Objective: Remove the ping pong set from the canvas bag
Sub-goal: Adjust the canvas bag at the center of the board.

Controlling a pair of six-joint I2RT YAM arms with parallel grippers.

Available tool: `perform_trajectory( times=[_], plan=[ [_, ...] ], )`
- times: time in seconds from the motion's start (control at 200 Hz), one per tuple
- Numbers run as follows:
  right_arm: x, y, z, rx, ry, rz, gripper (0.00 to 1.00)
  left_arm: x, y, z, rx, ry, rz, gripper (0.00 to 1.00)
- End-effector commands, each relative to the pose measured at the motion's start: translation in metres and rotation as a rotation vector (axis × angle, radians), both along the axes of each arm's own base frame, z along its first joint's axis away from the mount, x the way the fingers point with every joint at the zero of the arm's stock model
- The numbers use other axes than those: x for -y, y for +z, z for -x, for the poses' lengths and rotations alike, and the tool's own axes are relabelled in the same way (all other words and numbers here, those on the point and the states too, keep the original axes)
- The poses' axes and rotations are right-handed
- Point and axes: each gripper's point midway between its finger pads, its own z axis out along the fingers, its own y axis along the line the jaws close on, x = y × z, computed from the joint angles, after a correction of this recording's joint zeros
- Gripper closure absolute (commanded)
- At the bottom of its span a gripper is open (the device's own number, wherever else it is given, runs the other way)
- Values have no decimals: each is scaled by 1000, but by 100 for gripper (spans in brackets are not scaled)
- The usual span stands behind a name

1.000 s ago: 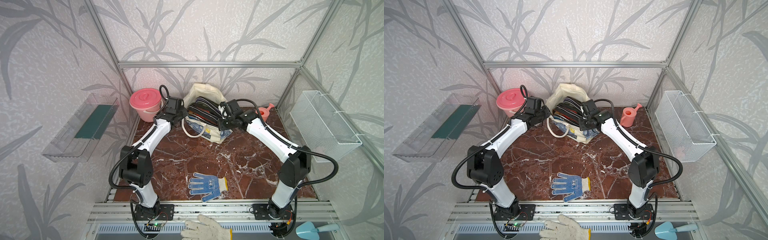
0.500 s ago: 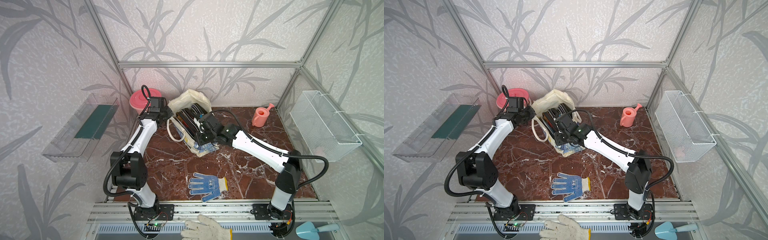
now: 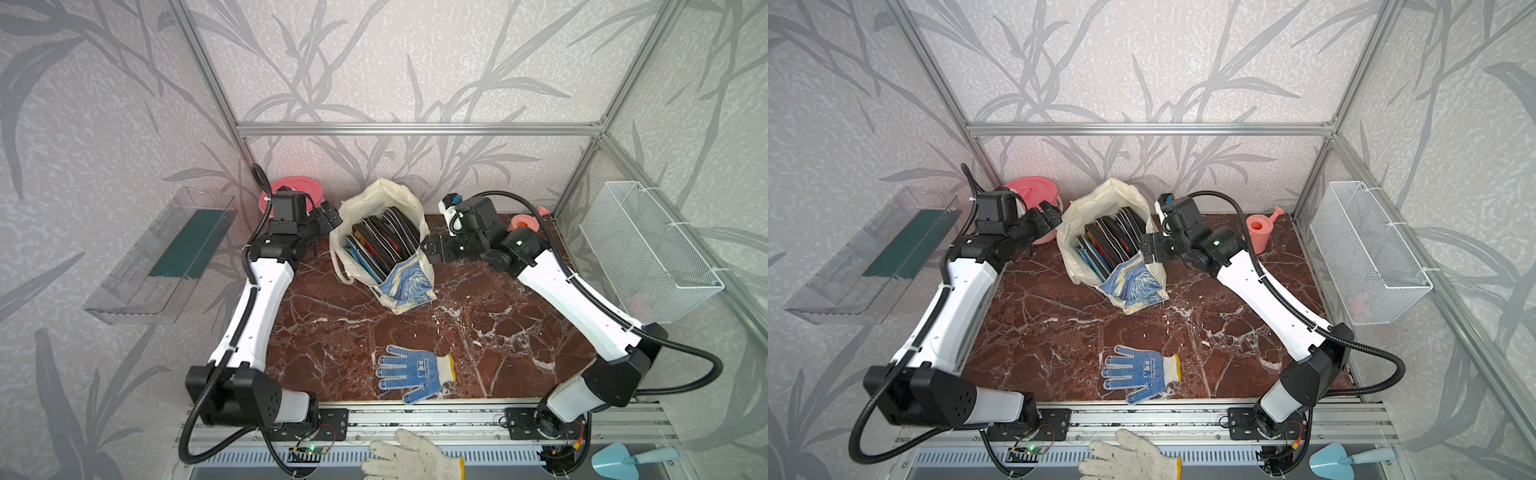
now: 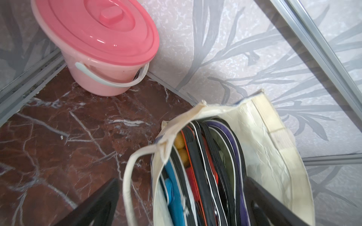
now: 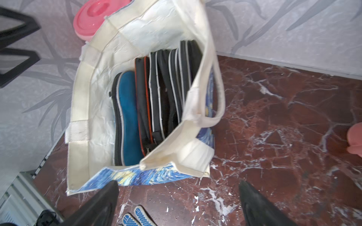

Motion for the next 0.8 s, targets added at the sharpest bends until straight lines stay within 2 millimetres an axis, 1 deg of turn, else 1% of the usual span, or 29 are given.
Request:
perform_trajectory(
  times=[0.0, 0.105, 0.13, 0.145, 0.195, 0.235, 0.275, 0.37, 0.43, 0.495, 0.56, 0.575, 0.605, 0.685, 0.72, 0.76, 0.795],
  plan=[
    [-1, -3, -6, -12, 34, 36, 5, 8, -34, 37, -127, -7, -4, 1],
    [-11, -1, -19, -4, 50, 35, 5, 22, -50, 56, -158, -21, 19, 1],
    [-13, 4, -21, 5, 54, 27, 5, 26, -54, 60, -160, -24, 24, 1],
    [-17, -4, -26, -10, 57, 38, 5, 29, -57, 62, -163, -28, 28, 1],
    [-23, -6, -33, -18, 64, 38, 6, 38, -65, 65, -161, -44, 47, 1],
    [-27, -9, -39, -24, 65, 43, 6, 41, -72, 68, -165, -42, 57, 1],
    [-31, -12, -44, -33, 68, 44, 7, 43, -76, 69, -158, -41, 63, 1],
    [-39, -27, -57, -60, 72, 54, 12, 45, -83, 67, -145, -36, 89, 2],
    [-42, -37, -61, -80, 74, 63, 17, 48, -88, 64, -137, -41, 103, 4],
    [-42, -44, -63, -98, 71, 70, 25, 51, -92, 59, -133, -48, 115, 7],
    [-38, -50, -61, -114, 68, 73, 35, 57, -96, 53, -137, -65, 129, 14],
    [-38, -51, -60, -116, 67, 74, 37, 58, -97, 52, -139, -69, 132, 17],
    [-36, -54, -59, -122, 66, 76, 40, 59, -100, 49, -142, -75, 134, 27],
    [-29, -58, -54, -131, 59, 86, 41, 58, -107, 43, -163, -56, 131, 50],
    [-26, -61, -51, -138, 59, 89, 41, 57, -108, 40, -169, -53, 123, 56],
    [-24, -64, -49, -147, 59, 93, 42, 56, -109, 36, -171, -51, 117, 57],
    [-22, -67, -47, -153, 58, 96, 44, 56, -110, 33, -172, -53, 116, 64]
  ],
)
